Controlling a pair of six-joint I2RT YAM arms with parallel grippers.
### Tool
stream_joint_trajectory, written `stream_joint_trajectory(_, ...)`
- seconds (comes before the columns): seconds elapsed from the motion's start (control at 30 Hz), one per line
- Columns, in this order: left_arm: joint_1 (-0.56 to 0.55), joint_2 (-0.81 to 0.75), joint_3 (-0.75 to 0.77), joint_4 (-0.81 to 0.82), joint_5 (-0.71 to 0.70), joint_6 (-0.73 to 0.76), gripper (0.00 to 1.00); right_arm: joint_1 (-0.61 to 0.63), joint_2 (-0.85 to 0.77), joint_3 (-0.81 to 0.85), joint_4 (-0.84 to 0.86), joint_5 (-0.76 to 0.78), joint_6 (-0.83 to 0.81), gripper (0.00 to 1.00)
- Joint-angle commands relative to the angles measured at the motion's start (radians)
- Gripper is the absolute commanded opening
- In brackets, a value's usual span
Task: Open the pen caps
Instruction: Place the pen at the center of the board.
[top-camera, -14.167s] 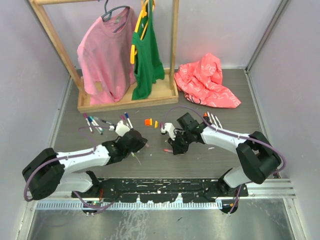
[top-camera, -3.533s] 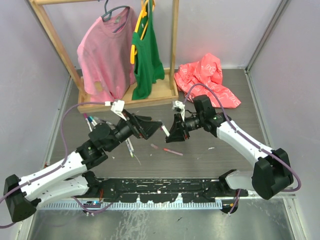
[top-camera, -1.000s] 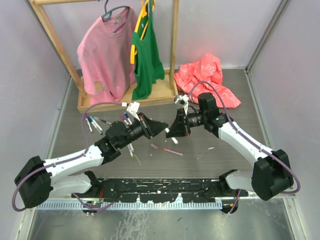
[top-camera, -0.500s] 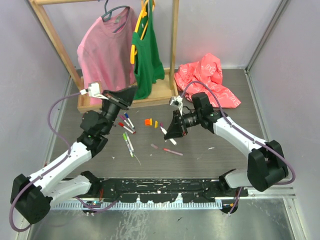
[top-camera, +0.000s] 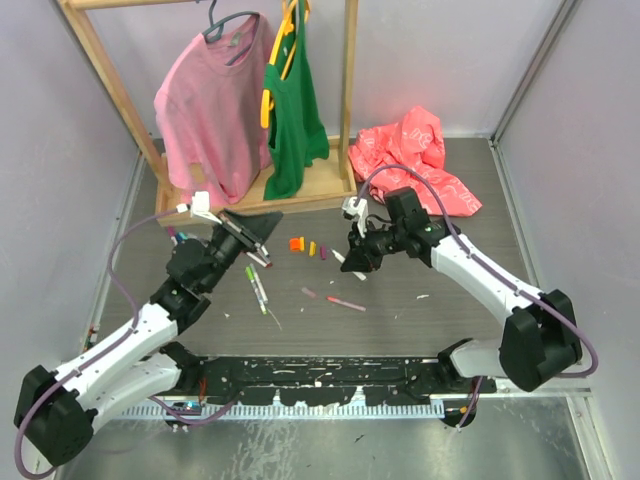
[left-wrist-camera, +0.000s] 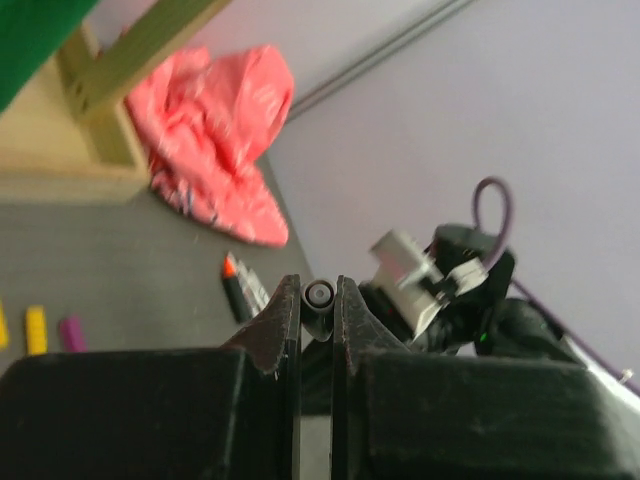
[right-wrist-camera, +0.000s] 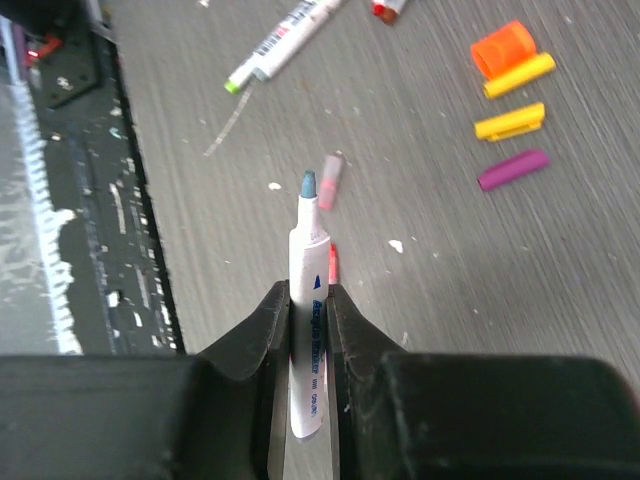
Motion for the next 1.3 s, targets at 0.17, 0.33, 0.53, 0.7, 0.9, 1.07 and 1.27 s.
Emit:
stream_joint_trajectory(0.17, -0.119, -0.078, -0.144, -0.259, -0.115, -0.237, 0.0, 0.057, 0.111, 0.037, -0.003, 0.256, -0.067, 0.09)
stream_joint_trajectory(0.33, -0.268, -0.038, -0.114, -0.407, -0.348, -0.292, 0.0, 0.093, 0.184, 0.05, -0.009, 0.314, -0.08, 0.1)
stream_joint_trajectory(0.53, -0.3, 0.083, -0.071, -0.527, -0.384, -0.435, 0.0, 0.139, 0.241, 0.05, -0.016, 0.379, -0.116, 0.1)
stream_joint_trajectory(0.7, -0.301, 0.12, -0.101, -0.487, -0.378, -0.46, 0.0, 0.178, 0.276, 0.049, -0.023, 0.429, -0.14, 0.11)
stream_joint_trajectory(0.9, -0.3, 0.113, -0.127, -0.479, -0.391, -0.477, 0.0, 0.213, 0.346, 0.076, -0.055, 0.487, -0.144, 0.13)
stream_joint_trajectory(1.07, -0.301, 0.117, -0.138, -0.468, -0.393, -0.479, 0.0, 0.229, 0.378, 0.087, -0.061, 0.519, -0.144, 0.14)
stream_joint_trajectory(1.27, -0.3, 0.123, -0.148, -0.452, -0.387, -0.484, 0.0, 0.238, 0.395, 0.097, -0.074, 0.534, -0.144, 0.2)
